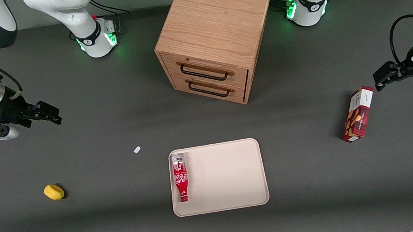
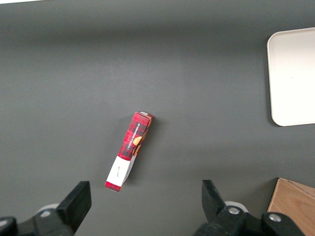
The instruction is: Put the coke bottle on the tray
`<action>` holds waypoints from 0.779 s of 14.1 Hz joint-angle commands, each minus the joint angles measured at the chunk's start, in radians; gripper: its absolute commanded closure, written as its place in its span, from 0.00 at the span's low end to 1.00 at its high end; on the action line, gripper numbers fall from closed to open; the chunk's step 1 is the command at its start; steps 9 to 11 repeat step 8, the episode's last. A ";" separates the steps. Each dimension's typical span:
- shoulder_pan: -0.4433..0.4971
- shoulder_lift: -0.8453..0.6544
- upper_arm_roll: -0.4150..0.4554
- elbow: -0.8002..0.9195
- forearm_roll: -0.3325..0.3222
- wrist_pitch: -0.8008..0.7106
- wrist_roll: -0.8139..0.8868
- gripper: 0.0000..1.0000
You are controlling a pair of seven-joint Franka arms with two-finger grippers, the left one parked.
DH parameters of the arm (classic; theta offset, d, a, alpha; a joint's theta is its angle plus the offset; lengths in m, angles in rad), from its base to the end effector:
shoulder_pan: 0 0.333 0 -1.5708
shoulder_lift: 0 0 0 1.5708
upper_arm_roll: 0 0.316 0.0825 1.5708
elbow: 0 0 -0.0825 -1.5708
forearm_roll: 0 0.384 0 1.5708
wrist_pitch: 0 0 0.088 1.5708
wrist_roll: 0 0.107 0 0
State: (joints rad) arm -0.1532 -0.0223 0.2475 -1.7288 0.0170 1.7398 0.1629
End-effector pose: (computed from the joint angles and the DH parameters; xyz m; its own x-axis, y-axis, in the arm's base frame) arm 0.5560 0.0554 0.5762 0.9970 -0.0713 0.0303 -0.0708 -0.9974 -0.0165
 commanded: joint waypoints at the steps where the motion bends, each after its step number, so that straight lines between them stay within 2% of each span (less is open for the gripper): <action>1: -0.009 -0.027 -0.005 -0.018 0.029 -0.013 -0.028 0.00; 11: -0.008 -0.016 -0.007 -0.008 0.029 -0.016 0.001 0.00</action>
